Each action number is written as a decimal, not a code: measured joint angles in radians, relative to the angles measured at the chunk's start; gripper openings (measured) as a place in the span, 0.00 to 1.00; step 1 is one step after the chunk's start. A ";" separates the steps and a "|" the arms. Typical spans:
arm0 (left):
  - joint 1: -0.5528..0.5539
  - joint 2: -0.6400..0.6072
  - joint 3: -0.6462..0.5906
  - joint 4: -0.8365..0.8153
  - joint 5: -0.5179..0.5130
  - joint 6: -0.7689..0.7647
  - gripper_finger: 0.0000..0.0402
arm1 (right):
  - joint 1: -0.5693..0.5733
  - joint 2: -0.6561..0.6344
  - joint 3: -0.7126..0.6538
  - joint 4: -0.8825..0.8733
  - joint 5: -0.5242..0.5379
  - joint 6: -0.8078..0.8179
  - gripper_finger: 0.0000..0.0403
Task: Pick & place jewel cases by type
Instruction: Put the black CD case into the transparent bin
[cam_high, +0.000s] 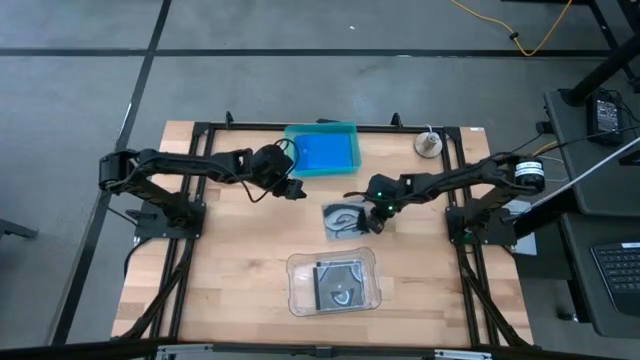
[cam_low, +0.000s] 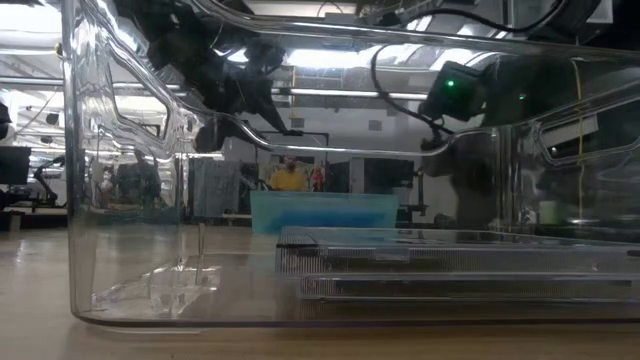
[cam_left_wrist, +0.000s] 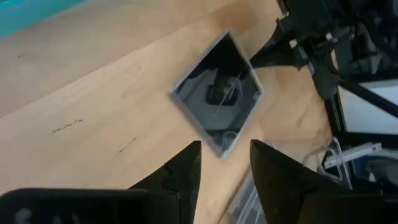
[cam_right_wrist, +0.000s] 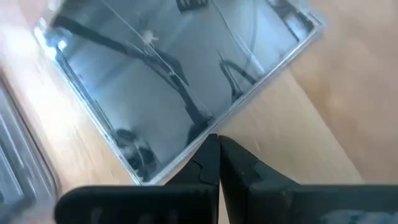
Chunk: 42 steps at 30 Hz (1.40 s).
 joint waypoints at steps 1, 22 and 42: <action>-0.005 0.000 0.000 0.000 -0.008 -0.011 0.32 | 0.000 0.010 0.001 0.026 -0.003 0.000 0.02; -0.146 -0.001 -0.010 -0.282 -0.133 -0.227 0.32 | 0.000 0.271 0.282 0.058 -0.034 -0.137 0.02; -0.245 0.001 -0.368 0.309 -0.225 -0.576 0.52 | -0.001 0.274 0.297 0.059 -0.042 -0.162 0.02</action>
